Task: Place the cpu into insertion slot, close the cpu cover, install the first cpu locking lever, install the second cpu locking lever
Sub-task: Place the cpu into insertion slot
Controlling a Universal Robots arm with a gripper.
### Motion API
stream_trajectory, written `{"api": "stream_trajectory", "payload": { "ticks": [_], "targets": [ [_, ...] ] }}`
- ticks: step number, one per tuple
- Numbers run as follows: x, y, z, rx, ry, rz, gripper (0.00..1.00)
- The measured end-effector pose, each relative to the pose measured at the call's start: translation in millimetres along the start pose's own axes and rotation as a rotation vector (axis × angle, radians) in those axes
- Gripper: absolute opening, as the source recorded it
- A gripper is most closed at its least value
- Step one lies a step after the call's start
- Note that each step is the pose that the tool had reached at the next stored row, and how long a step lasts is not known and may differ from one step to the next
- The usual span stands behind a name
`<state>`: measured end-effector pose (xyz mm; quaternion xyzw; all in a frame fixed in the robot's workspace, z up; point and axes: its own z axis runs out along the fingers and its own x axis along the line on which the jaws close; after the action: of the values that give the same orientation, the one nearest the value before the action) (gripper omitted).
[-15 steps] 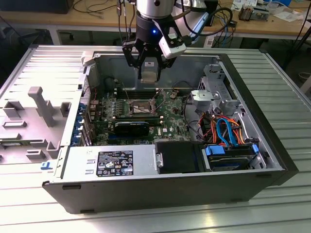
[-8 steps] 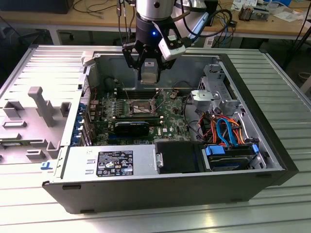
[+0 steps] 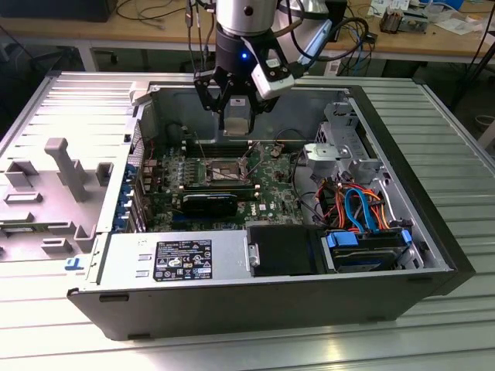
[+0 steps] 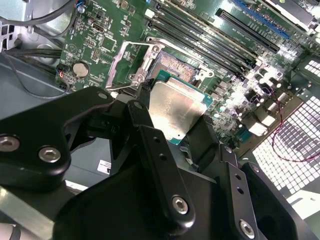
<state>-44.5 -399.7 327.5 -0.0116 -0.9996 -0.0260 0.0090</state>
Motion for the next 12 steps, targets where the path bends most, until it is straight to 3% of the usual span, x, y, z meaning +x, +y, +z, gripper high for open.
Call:
{"api": "stream_trajectory", "payload": {
  "ticks": [12],
  "targets": [
    [1.4, -3.0, 4.3, 0.0025, 0.0, 0.0, 0.54]
  ]
}}
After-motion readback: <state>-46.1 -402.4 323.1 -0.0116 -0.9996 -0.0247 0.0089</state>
